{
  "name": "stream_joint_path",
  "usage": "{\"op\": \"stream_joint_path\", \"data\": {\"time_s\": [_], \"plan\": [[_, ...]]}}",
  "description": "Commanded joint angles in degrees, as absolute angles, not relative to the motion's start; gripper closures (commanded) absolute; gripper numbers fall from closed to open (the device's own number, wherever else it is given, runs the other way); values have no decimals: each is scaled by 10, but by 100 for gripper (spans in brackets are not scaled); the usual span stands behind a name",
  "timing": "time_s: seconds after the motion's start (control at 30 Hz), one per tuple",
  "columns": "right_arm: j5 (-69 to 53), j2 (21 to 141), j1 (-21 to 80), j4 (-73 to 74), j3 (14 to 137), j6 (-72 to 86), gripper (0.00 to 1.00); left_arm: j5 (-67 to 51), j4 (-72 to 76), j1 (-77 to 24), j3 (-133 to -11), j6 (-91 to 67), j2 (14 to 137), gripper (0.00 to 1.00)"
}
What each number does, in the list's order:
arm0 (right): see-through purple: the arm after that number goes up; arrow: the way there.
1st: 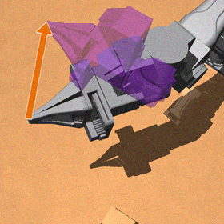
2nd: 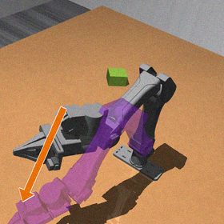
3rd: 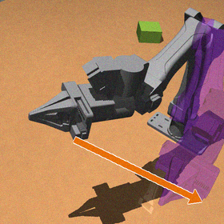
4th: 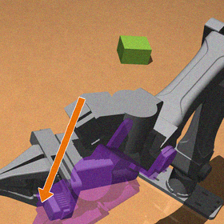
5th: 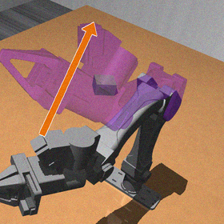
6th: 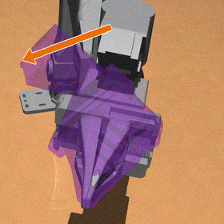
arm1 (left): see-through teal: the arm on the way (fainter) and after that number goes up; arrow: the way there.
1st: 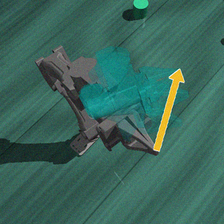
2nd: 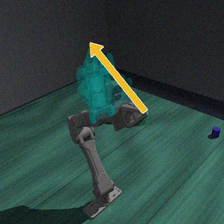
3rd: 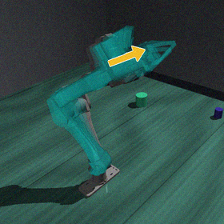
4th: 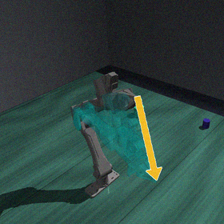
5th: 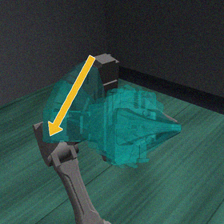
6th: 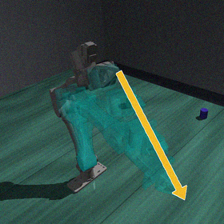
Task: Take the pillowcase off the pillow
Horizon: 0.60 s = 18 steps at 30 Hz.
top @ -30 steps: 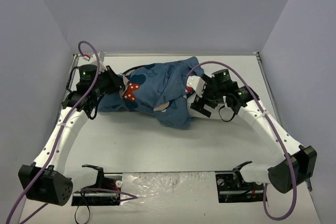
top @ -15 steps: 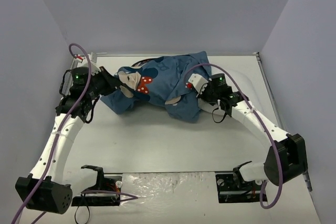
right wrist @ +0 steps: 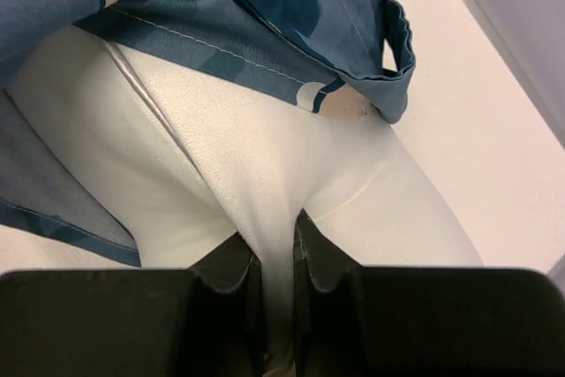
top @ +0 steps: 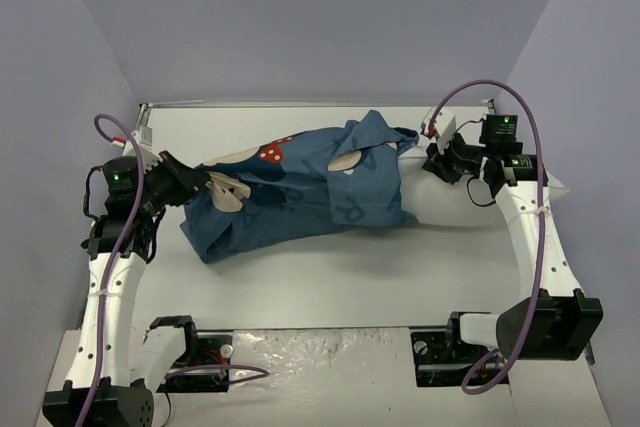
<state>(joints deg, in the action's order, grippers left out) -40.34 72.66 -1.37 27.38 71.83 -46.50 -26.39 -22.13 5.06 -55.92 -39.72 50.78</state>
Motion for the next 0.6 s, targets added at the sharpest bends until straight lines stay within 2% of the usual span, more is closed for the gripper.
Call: {"op": "stream_joint_path", "data": {"time_s": [0.0, 0.23, 0.47, 0.5, 0.57], "plan": [[-418, 713, -45, 273, 743, -469, 100, -186, -223, 80, -563, -380, 497, 98], [-432, 729, -112, 292, 788, -474, 100, -134, -273, 97, -569, -335, 484, 98], [-453, 729, -108, 308, 764, -468, 100, -205, -201, 86, -506, -381, 497, 98], [-453, 729, -95, 308, 759, -460, 100, -211, -196, 79, -508, -381, 502, 97], [-448, 729, -82, 307, 759, -451, 100, -202, -185, 41, -528, -369, 512, 83]]}}
